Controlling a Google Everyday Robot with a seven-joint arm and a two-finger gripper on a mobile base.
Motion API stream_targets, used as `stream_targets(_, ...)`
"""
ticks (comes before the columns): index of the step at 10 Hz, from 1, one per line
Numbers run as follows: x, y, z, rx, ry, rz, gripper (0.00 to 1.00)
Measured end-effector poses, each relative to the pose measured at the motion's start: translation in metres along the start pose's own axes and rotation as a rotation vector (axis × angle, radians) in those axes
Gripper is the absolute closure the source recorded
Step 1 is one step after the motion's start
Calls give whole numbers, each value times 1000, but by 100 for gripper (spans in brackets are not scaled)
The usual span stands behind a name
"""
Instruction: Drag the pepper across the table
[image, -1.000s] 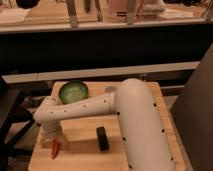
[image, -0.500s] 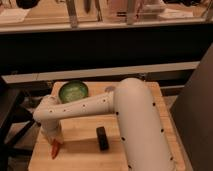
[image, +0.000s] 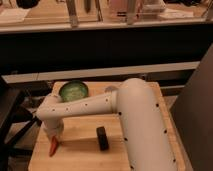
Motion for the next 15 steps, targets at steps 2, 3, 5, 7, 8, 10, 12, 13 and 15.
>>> stream_targets(2, 6, 9, -3, 3, 5, 11, 96)
stream_targets(3, 5, 7, -4, 4, 7, 13, 96)
stream_targets(5, 10, 12, -7, 7, 14, 28, 96)
stream_targets(7, 15, 17, -11, 9, 20, 32, 96)
stream_targets(8, 15, 19, -12, 9, 22, 31, 96)
stream_targets(10, 21, 27, -17, 17, 27, 41, 96)
stream_targets(12, 25, 36, -21, 20, 31, 50, 96)
stream_targets(13, 25, 36, -23, 25, 32, 50, 96)
stream_targets(15, 27, 46, -26, 31, 32, 64, 96)
